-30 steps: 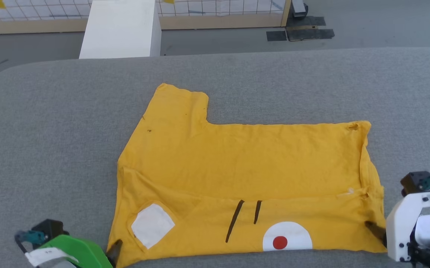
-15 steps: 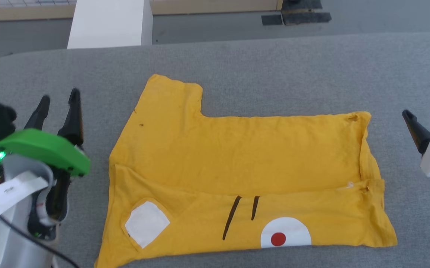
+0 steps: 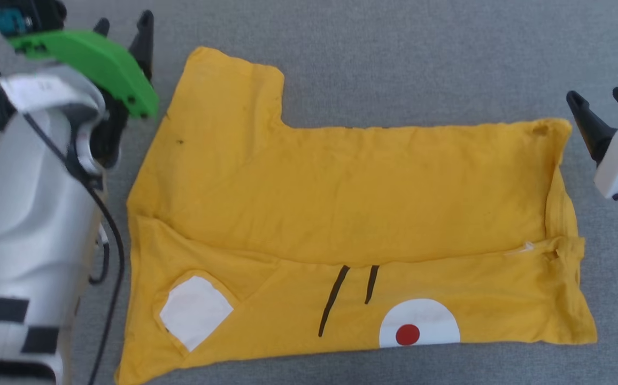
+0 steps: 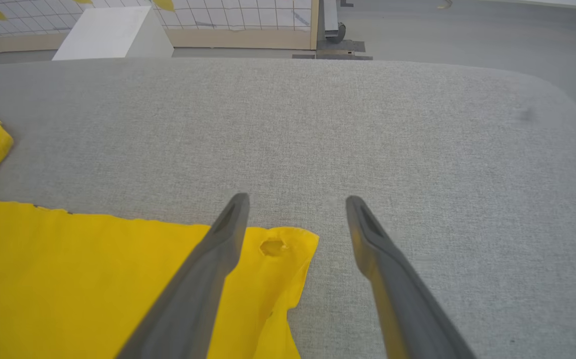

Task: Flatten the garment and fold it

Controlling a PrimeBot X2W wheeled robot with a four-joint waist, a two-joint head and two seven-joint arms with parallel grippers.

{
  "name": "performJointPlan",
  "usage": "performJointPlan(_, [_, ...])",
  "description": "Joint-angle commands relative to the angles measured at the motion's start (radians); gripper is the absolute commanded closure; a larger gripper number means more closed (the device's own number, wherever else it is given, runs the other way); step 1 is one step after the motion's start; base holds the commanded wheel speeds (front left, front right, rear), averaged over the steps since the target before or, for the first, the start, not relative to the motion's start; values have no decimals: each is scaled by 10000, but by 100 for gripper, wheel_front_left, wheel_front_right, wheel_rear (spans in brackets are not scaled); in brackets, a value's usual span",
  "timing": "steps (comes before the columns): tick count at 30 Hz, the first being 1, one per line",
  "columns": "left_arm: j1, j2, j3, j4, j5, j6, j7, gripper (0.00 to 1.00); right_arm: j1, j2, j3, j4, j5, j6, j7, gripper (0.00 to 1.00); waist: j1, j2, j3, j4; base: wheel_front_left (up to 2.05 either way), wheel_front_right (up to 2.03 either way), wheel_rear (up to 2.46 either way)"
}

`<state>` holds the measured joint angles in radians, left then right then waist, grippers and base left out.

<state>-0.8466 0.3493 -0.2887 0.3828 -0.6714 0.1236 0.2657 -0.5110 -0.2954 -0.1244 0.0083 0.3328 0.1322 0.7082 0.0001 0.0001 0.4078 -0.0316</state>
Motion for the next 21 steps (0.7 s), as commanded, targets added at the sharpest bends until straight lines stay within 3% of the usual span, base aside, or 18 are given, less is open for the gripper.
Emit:
performJointPlan(1, [-598, -2, -23, 357, -122, 89, 393, 0, -143, 94, 98, -64, 44, -15, -37, 0, -1, -1, 971, -336, 0, 0, 0])
performJointPlan(5, [-1671, 66, -397, 1182, -79, 211, 1873, 0, -216, 184, 176, -177, 82, -15, -210, 0, -1, -1, 1352, -575, 0, 0, 0])
performJointPlan(6, [-2024, 98, -688, 1517, -35, 259, 2786, 0, -174, 212, 188, -205, 64, -15, -244, 0, -1, -1, 1439, -649, 0, 0, 0])
performJointPlan(8, [-2298, 117, -918, 1768, 9, 412, 3619, 0, -137, 241, 164, -236, 65, -15, -272, 0, -1, -1, 1514, -717, 0, 0, 0])
performJointPlan(12, [-2522, 311, -1537, 2037, 381, 689, 5004, 0, -85, 314, -83, -348, 95, -15, -327, 0, -1, -1, 1667, -787, 0, 0, 0])
performJointPlan(17, [-2133, 435, -2140, 2031, 516, 718, 6264, 0, 92, 355, -305, -572, 97, -15, -320, 0, -1, -1, 1782, -757, 0, 0, 0])
performJointPlan(18, [-2047, 560, -2350, 1947, 705, 655, 6321, 60, 126, 363, -342, -628, 90, -15, -303, 0, -1, -1, 1803, -746, 0, 0, 0])
performJointPlan(19, [-1967, 605, -2389, 1861, 734, 629, 6279, 87, 145, 373, -365, -669, 86, -15, -291, 0, -1, -1, 1817, -743, 0, 0, 0])
performJointPlan(20, [-1849, 584, -2312, 1763, 629, 642, 6200, 100, 167, 382, -406, -709, 78, -15, -277, 0, -1, -1, 1826, -723, 0, 0, 0])
performJointPlan(21, [-1785, 559, -2248, 1667, 569, 662, 6083, 100, 189, 376, -455, -740, 72, -15, -257, 0, -1, -1, 1833, -678, 0, 0, 0])
